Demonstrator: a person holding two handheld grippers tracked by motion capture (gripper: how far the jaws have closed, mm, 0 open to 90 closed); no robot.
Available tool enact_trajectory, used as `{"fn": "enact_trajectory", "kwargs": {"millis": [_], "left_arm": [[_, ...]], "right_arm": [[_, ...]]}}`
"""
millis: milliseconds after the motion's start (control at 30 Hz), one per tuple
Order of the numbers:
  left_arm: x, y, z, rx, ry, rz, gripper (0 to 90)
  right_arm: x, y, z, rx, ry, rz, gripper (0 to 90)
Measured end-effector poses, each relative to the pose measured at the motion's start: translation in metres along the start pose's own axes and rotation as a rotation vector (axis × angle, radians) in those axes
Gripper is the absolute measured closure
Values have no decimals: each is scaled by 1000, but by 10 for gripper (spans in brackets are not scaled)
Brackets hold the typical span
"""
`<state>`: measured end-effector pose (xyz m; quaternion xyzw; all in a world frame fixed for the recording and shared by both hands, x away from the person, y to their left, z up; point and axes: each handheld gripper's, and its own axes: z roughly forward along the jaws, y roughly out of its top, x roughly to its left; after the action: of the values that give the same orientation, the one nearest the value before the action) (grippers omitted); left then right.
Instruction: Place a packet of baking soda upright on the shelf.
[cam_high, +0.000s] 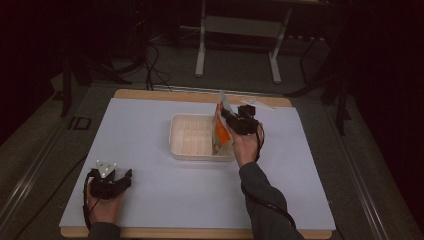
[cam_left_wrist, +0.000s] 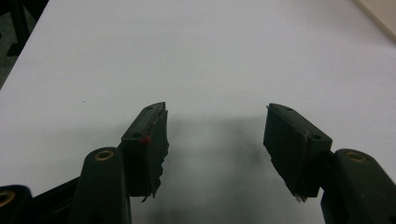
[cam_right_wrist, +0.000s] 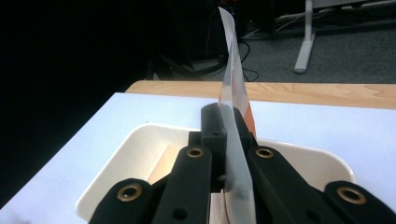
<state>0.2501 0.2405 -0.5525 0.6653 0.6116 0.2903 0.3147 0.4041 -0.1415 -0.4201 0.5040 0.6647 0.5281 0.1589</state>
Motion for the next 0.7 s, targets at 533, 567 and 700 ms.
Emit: {"fn": "enact_trajectory", "kwargs": {"millis": [533,567,700], "left_arm": [[1,0,0,-3,-6,-6,396],[1,0,0,-2,-6,-7,397],[1,0,0,-2,-7,-8,396]], "right_arm": [[1,12,11,98,-50,-68,846],[1,13,12,113,-42,-63,802],[2,13,12,134,-23,-56,698]]}}
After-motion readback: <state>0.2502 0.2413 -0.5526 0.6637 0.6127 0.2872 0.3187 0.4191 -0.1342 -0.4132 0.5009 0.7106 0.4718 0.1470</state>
